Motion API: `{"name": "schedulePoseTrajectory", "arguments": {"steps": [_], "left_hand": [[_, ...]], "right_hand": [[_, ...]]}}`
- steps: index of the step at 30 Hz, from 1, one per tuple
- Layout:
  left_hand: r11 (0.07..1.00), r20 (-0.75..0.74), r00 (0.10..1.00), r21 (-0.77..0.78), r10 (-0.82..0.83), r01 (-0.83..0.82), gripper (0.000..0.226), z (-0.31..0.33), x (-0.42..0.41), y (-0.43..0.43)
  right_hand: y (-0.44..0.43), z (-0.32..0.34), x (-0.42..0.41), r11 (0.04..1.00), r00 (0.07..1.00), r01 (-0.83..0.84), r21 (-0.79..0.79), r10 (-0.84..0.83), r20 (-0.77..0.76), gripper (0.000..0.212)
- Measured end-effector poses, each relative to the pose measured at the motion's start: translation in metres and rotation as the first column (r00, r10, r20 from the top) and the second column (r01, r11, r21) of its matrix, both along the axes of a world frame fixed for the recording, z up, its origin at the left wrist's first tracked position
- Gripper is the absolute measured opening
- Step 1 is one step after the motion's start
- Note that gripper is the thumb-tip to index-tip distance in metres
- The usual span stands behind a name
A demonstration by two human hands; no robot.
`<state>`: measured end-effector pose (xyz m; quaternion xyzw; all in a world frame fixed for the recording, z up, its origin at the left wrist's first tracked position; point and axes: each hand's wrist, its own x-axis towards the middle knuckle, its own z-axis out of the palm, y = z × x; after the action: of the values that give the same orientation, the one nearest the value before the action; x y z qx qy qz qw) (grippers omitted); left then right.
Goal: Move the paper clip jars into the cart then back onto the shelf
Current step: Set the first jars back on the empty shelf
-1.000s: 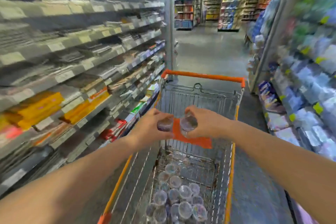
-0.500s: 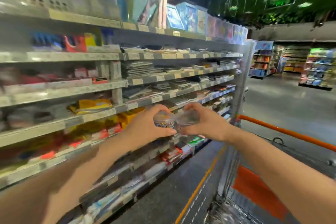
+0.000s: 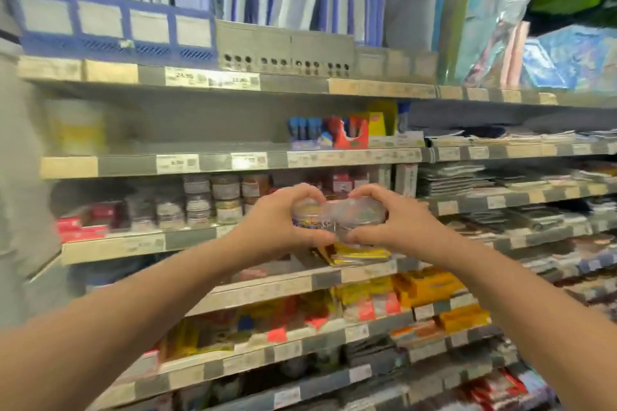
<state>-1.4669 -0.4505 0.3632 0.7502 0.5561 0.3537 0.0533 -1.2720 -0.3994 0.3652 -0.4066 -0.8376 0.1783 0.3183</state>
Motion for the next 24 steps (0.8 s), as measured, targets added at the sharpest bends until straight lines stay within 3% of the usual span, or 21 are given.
{"name": "schedulePoseTrajectory", "arguments": {"steps": [9, 16, 19, 24], "left_hand": [[0.962, 0.042, 0.962, 0.039, 0.269, -0.271, 0.037, 0.026, -0.14, 0.058], [0.867, 0.09, 0.883, 0.171, 0.46, -0.469, 0.033, 0.061, -0.209, 0.1], [0.832, 0.15, 0.85, 0.176, 0.505, -0.526, 0.032, 0.07, -0.235, 0.112], [0.784, 0.099, 0.805, 0.181, 0.586, -0.593, 0.033, 0.083, -0.271, 0.122]], "right_hand": [[0.119, 0.031, -0.164, 0.938, 0.94, -0.342, 0.05, 0.341, 0.023, 0.055], [0.192, 0.082, -0.257, 0.84, 0.85, -0.525, 0.141, 0.527, 0.027, 0.049], [0.21, 0.102, -0.291, 0.795, 0.813, -0.582, 0.173, 0.578, 0.077, 0.049], [0.228, 0.118, -0.34, 0.736, 0.776, -0.63, 0.246, 0.603, 0.185, 0.055]]}}
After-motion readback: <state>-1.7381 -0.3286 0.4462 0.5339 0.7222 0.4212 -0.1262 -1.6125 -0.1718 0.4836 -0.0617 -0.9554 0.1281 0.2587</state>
